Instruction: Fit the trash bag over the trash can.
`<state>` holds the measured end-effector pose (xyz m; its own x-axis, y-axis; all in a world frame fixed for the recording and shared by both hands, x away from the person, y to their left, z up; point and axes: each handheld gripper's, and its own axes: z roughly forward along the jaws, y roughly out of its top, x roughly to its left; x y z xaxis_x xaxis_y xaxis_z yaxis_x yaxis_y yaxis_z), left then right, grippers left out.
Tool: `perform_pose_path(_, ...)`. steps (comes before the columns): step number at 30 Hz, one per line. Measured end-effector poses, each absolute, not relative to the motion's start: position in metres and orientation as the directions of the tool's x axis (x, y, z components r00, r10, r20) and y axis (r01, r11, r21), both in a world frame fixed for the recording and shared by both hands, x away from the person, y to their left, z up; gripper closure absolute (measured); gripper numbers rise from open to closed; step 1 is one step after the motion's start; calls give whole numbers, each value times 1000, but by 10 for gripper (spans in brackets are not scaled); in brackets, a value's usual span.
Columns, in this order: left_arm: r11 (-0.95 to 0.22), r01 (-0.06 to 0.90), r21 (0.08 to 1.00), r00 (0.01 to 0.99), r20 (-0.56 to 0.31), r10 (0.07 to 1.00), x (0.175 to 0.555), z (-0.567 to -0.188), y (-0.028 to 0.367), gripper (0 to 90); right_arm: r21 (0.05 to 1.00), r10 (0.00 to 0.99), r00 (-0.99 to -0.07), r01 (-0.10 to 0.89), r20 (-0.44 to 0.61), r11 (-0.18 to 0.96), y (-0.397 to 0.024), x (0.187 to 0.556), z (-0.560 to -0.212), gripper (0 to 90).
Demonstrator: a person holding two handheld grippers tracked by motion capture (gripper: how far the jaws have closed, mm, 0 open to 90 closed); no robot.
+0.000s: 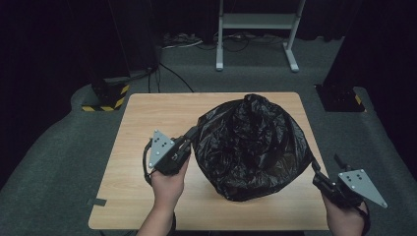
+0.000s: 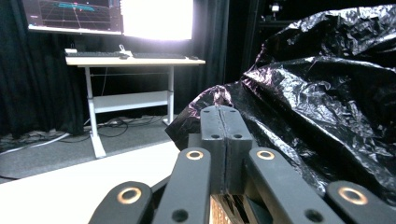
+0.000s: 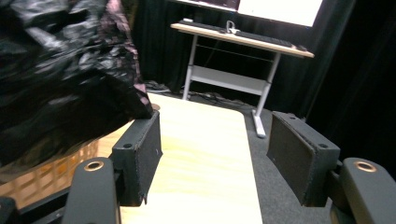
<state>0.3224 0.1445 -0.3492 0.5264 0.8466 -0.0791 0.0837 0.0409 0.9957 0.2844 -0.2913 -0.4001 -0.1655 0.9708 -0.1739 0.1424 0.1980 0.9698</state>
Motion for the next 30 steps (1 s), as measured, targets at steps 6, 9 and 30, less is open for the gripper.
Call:
perform_pose_path(6, 44, 85, 995, 525, -82, 847, 322, -351, 143, 888, 956, 934, -248, 75, -257, 283, -279, 280, -399, 404)
perform_pose_path(9, 40, 83, 996, 523, -78, 849, 321, -351, 142, 885, 943, 907, -280, 20, -315, 333, -267, 280, -394, 475)
perform_pose_path(30, 84, 212, 974, 416, -168, 894, 322, -408, 158, 900, 947, 917, -311, 119, -249, 297, -260, 297, -408, 900)
